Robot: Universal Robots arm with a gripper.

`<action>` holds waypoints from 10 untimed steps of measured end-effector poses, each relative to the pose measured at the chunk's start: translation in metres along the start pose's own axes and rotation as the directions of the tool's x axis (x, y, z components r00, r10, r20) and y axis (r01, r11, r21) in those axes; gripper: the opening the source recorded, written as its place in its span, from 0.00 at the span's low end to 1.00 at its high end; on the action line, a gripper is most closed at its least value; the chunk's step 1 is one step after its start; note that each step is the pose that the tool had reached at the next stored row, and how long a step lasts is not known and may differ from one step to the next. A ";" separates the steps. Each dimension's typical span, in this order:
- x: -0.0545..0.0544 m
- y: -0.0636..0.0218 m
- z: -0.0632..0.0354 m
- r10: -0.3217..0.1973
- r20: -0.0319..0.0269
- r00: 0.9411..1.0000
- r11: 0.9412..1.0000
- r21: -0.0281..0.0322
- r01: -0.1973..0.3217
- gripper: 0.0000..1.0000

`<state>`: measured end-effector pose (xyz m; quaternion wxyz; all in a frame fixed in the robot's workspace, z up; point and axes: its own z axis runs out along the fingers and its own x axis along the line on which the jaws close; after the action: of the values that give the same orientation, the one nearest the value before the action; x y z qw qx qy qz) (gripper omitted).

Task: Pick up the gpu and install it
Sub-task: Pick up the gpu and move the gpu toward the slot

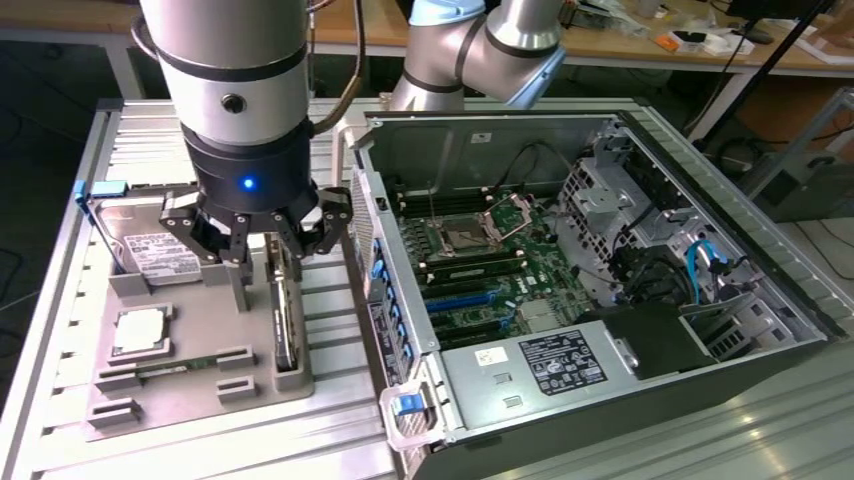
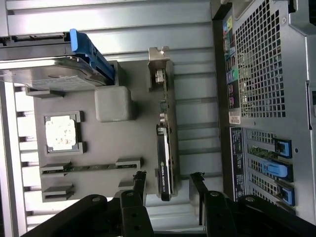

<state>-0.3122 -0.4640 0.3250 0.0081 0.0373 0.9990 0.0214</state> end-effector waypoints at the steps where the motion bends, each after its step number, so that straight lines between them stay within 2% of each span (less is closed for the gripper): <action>1: 0.000 -0.0001 0.0019 0.000 0.000 1.000 1.000 0.000 0.000 0.48; 10: 0.000 -0.0011 0.0246 0.000 0.000 1.000 1.000 0.000 0.000 0.48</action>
<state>-0.3123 -0.4640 0.3004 0.0082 0.0373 0.9990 0.0212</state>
